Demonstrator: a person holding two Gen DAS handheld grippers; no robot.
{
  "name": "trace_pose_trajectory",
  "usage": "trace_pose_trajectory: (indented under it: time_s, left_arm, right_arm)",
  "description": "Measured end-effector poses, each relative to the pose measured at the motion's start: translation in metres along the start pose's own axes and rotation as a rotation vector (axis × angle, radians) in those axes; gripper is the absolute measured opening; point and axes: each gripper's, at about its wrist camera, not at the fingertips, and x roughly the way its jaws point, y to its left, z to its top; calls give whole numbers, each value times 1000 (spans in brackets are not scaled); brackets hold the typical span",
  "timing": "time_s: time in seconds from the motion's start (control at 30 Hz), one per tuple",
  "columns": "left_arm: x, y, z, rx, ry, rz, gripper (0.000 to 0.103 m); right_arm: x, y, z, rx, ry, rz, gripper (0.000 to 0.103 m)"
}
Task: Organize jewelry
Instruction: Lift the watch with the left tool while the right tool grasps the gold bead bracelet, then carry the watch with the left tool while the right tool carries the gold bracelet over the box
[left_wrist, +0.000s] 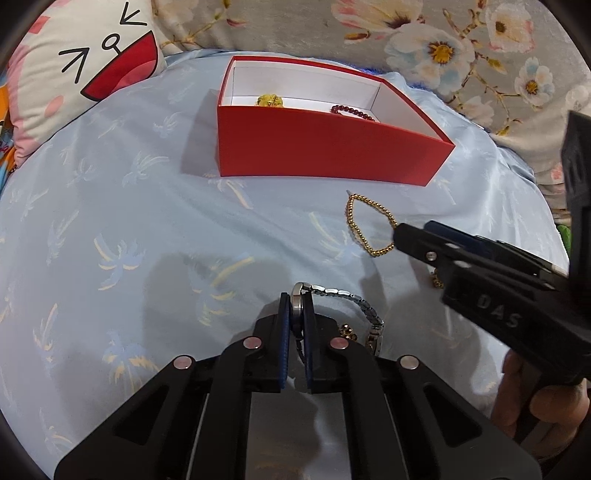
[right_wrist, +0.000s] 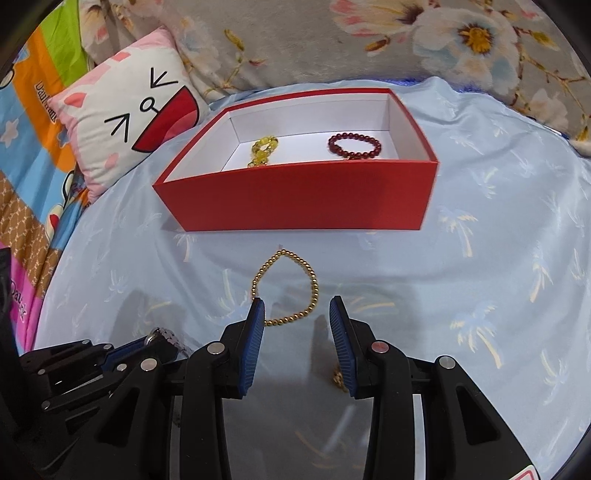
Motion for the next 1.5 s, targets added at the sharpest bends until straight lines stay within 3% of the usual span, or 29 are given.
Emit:
trace_pose_trajectory:
  time_s: [0.3,0.53,0.93,1.5]
  left_arm:
    - [3,8,4,-15,8,11,6]
    - [6,6,5,-12,10,4,6]
    - [-12,-2,9,-7,-18,-15,6]
    - [-86,-35,28,67,-149,-57,6]
  right_arm:
    - [20,-6,7,19,22,-10,34]
    - [23,-5,6,-19,10,-66,4]
    - [-13,-4,8,6,-48,-23,4]
    - [-105,-18,16,34,-200,-2,4]
